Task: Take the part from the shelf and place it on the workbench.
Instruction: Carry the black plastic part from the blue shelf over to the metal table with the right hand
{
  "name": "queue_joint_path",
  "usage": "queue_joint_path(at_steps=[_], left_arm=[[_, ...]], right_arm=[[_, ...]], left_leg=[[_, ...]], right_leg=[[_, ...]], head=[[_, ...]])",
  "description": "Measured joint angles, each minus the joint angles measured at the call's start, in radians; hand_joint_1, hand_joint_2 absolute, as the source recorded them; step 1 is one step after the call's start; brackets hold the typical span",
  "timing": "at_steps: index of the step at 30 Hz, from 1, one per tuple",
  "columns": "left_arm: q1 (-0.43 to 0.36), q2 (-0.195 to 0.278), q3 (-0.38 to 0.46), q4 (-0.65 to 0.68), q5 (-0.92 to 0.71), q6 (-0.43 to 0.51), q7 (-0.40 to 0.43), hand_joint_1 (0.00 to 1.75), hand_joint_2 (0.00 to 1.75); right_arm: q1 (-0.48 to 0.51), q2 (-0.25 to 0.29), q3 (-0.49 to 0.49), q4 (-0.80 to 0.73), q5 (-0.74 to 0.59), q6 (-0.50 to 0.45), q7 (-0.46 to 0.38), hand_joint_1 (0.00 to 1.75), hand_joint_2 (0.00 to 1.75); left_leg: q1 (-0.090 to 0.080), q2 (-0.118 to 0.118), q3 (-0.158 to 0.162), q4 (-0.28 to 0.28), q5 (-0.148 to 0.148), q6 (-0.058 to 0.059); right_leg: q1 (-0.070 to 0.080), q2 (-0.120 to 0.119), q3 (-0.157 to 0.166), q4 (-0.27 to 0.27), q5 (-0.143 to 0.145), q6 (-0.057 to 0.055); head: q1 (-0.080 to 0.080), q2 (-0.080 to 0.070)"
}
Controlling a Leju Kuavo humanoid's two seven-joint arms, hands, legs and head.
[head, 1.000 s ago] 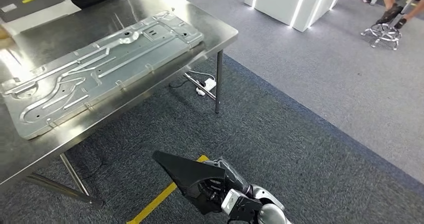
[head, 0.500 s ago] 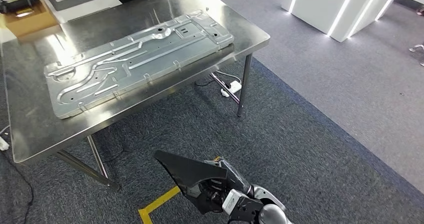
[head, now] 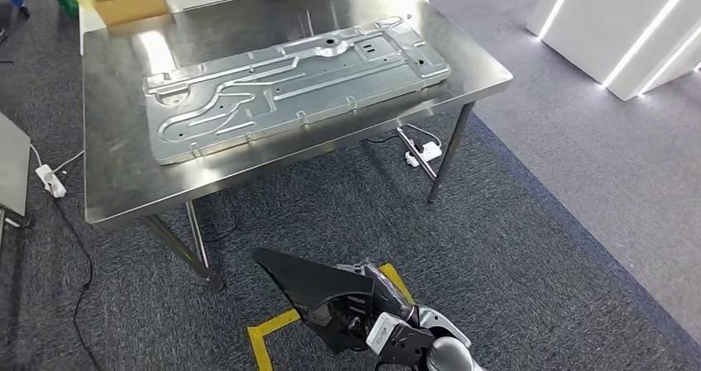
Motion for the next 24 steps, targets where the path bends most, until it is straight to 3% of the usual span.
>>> queue_joint_path(at_steps=[2,3,4,5,6,8,10,13,15,18,20,21,22,24], left_arm=[[-0.002,0.0,0.0,0.0,0.0,0.0,0.0,0.0,1.75],[-0.003,0.0,0.0,0.0,0.0,0.0,0.0,0.0,1.75],[-0.004,0.0,0.0,0.0,0.0,0.0,0.0,0.0,1.75],[-0.003,0.001,0.0,0.0,0.0,0.0,0.0,0.0,1.75],[-0.003,0.001,0.0,0.0,0.0,0.0,0.0,0.0,1.75],[-0.002,0.001,0.0,0.0,0.0,-0.001,0.0,0.0,1.75],[-0.001,0.001,0.0,0.0,0.0,-0.002,0.001,0.0,1.75],[0.002,0.001,0.0,0.0,0.001,-0.002,0.001,0.0,1.75],[0.002,0.0,0.0,0.0,0.001,-0.002,0.002,0.0,1.75],[-0.003,0.0,0.0,0.0,0.002,-0.002,0.002,0.0,1.75],[-0.003,0.0,0.0,0.0,0.002,-0.002,0.002,0.0,1.75],[-0.002,0.0,0.0,0.0,0.002,-0.002,0.002,0.0,1.75],[0.0,0.0,0.0,0.0,0.002,-0.002,0.002,0.0,1.75],[0.0,0.0,0.0,0.0,0.002,-0.002,0.002,0.0,1.75]], right_arm=[[0.001,-0.001,0.0,-0.001,0.0,-0.001,0.0,1.73,1.75],[0.003,-0.001,0.0,-0.001,0.0,-0.002,0.0,1.73,1.75],[0.004,-0.002,0.0,-0.001,0.0,-0.003,0.001,1.73,1.75],[0.005,-0.002,0.0,-0.001,0.0,-0.003,0.001,1.73,1.75],[0.005,-0.002,0.0,-0.001,0.0,-0.004,0.002,1.73,1.75],[0.005,-0.002,0.0,-0.001,-0.003,-0.005,0.002,1.73,1.75],[0.003,-0.002,0.0,-0.001,-0.012,-0.004,0.003,1.73,1.75],[0.002,-0.001,-0.002,-0.002,-0.025,0.0,0.006,1.73,1.75],[0.001,0.001,-0.003,-0.002,-0.031,0.003,0.007,1.73,1.75],[0.0,0.003,-0.004,-0.001,-0.037,0.005,0.009,1.73,1.75],[0.001,0.003,-0.005,-0.001,-0.037,0.005,0.01,1.73,1.75],[0.001,0.003,-0.005,-0.001,-0.037,0.005,0.01,1.73,1.75],[0.001,0.003,-0.005,-0.001,-0.037,0.005,0.011,1.73,1.75],[0.001,0.003,-0.005,-0.001,-0.037,0.005,0.011,1.73,1.75]], left_leg=[[0.0,-0.019,0.0,-0.002,0.002,0.009],[-0.001,-0.031,-0.001,-0.002,0.003,0.011],[-0.003,-0.043,-0.001,-0.001,0.003,0.012],[-0.004,-0.055,-0.001,-0.001,0.003,0.012],[-0.005,-0.065,0.001,0.0,0.003,0.012],[-0.006,-0.08,0.003,0.001,0.002,0.011],[-0.008,-0.091,0.001,0.003,0.002,0.006],[-0.007,-0.096,-0.001,0.0,0.003,-0.011],[-0.007,-0.078,-0.011,0.024,-0.016,-0.021],[-0.003,-0.039,-0.084,0.188,-0.106,-0.031],[0.001,-0.032,-0.122,0.271,-0.13,-0.037],[0.003,-0.03,-0.117,0.264,-0.115,-0.04],[0.005,-0.027,-0.095,0.221,-0.087,-0.041],[0.007,-0.017,-0.026,0.088,-0.033,-0.041]], right_leg=[[-0.003,0.051,-0.054,0.114,-0.061,0.003],[-0.003,0.062,-0.088,0.18,-0.087,0.003],[-0.003,0.067,-0.114,0.227,-0.097,0.003],[-0.003,0.069,-0.124,0.24,-0.088,0.001],[-0.003,0.07,-0.116,0.213,-0.059,-0.002],[-0.002,0.079,-0.061,0.083,0.015,-0.01],[0.001,0.089,-0.022,-0.015,0.052,-0.016],[0.005,0.091,-0.015,-0.037,0.057,-0.024],[0.001,0.084,-0.009,-0.048,0.063,-0.035],[0.0,0.069,-0.005,-0.055,0.067,-0.045],[0.0,0.061,-0.006,-0.053,0.065,-0.046],[0.0,0.058,-0.007,-0.052,0.064,-0.045],[0.0,0.056,-0.006,-0.05,0.062,-0.043],[0.001,0.053,-0.007,-0.043,0.057,-0.035]], head=[[0.0,0.0],[0.0,0.0],[0.0,0.0],[0.0,0.0],[0.0,0.0],[0.001,0.0],[0.0,0.0],[0.0,0.0],[0.0,0.0],[-0.002,0.0],[-0.002,0.0],[-0.002,0.0],[-0.002,0.0],[-0.002,0.0]])
